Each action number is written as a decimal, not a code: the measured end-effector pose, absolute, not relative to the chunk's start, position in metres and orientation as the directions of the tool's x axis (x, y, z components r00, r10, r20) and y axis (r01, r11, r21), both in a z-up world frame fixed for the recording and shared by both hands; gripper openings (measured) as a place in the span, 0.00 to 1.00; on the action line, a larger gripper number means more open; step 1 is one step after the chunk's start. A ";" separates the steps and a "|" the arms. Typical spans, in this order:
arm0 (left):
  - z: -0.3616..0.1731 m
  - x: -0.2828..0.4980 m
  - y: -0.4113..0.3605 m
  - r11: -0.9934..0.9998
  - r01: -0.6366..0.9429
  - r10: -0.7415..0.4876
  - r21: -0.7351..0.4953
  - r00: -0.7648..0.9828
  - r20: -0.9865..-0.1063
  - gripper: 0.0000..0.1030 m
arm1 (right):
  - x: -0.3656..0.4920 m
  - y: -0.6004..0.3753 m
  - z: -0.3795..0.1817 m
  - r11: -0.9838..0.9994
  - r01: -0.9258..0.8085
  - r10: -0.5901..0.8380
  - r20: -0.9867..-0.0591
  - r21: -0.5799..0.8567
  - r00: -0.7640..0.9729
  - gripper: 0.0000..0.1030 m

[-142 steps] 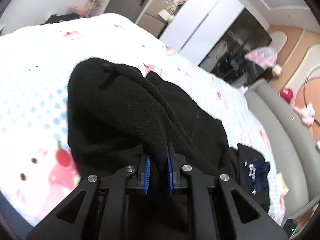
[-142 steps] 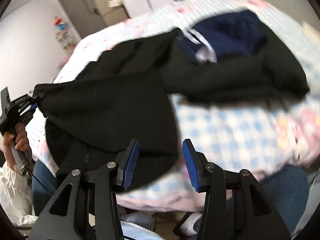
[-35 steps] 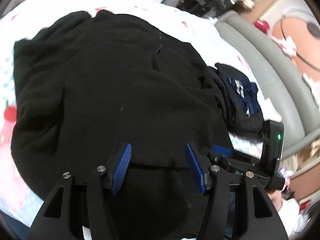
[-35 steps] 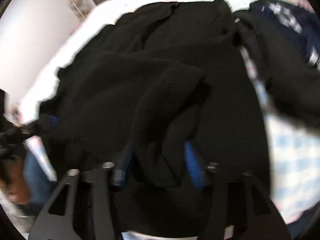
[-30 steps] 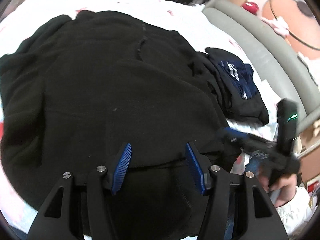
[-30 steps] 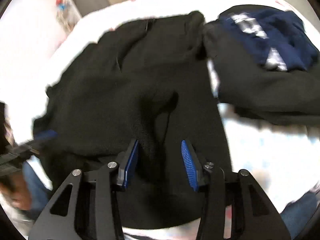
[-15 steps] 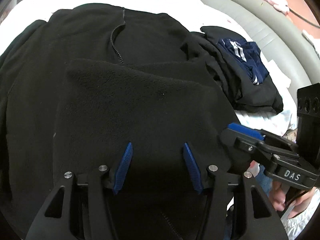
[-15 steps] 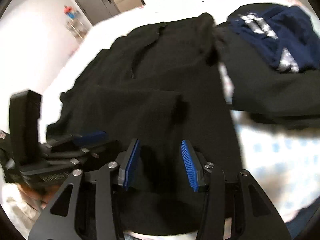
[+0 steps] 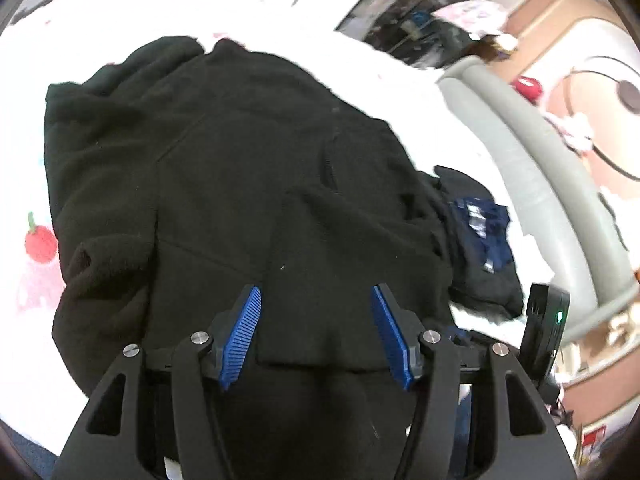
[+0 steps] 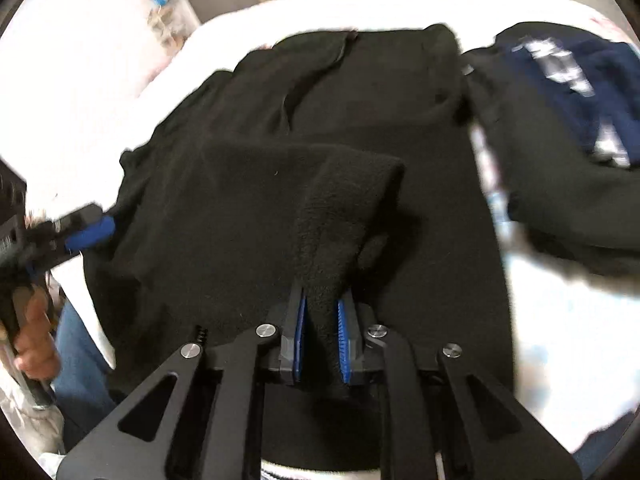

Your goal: Fold clothes

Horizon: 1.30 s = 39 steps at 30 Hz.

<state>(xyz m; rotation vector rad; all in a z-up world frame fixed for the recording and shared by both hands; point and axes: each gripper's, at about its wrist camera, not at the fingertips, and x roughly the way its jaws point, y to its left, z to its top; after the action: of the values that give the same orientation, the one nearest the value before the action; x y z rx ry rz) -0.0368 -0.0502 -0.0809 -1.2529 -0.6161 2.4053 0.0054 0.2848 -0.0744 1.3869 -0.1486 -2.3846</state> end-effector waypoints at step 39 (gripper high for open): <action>-0.089 -0.003 -0.246 -0.852 0.194 0.279 -0.486 -0.619 -0.734 0.50 | 0.034 0.021 -0.042 -0.691 0.709 -0.419 -0.877 0.140 -0.236 0.71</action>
<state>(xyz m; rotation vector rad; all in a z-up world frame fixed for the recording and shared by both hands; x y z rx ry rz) -0.0026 -0.2464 -0.0891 -1.3482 -0.8379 2.6534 0.0336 0.0212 -0.0419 1.2825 0.3737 -1.9865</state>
